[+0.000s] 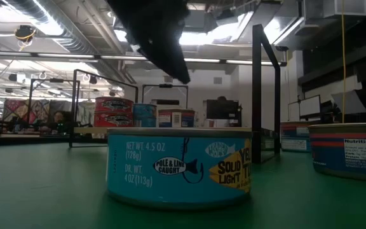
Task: Stack canned seafood by type on shelf
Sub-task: Stack the yellow and blue tuna can on top of the yellow and blue tuna can on the shelf
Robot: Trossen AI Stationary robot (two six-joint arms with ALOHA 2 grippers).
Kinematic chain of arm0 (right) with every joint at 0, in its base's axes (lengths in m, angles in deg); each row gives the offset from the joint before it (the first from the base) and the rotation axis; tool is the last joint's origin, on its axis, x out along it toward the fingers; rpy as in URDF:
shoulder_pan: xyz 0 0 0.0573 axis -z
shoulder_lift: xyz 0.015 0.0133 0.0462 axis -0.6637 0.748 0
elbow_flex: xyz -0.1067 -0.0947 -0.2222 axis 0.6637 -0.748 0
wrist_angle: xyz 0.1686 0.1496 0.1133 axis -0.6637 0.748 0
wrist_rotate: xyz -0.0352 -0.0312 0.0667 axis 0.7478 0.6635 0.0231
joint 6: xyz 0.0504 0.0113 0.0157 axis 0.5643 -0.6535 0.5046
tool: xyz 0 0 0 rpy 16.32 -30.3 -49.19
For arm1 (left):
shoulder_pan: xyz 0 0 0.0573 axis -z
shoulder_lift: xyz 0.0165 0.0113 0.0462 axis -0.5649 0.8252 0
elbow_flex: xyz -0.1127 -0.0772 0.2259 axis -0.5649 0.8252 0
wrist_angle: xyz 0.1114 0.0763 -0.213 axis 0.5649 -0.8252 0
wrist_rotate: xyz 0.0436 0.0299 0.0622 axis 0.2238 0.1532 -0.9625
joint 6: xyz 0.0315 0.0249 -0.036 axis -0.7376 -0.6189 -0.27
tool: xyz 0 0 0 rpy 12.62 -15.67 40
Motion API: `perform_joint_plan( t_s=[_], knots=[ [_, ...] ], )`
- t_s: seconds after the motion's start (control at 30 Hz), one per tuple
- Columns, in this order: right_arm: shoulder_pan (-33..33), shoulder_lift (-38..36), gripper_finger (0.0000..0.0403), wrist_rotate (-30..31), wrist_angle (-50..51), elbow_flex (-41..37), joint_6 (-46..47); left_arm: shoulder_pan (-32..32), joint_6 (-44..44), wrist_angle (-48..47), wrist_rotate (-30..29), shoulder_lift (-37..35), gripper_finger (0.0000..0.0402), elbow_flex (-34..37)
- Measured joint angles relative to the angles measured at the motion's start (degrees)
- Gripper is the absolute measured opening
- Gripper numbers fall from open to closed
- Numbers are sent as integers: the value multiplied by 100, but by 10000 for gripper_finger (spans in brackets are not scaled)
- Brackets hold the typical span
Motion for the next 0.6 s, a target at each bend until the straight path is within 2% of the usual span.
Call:
perform_joint_plan(
  t_s=[0.13, 0.27, 0.5, 0.6],
  knots=[
    [-1, 0, 211, 0, 0, 0, 0, 203, 503, 315, 96, 0, 267, 0],
    [0, 0, 211, 0, 0, 0, 0, 369, 1488, 433, 403, 0, 267, 0],
    [-1, 0, 211, -2, 0, 0, 0, 546, 3861, 416, 1877, 0, 267, 0],
    [0, 0, 211, -2, -1, 0, 0, 619, 4556, 404, 2420, 15, 267, 0]
  ],
)
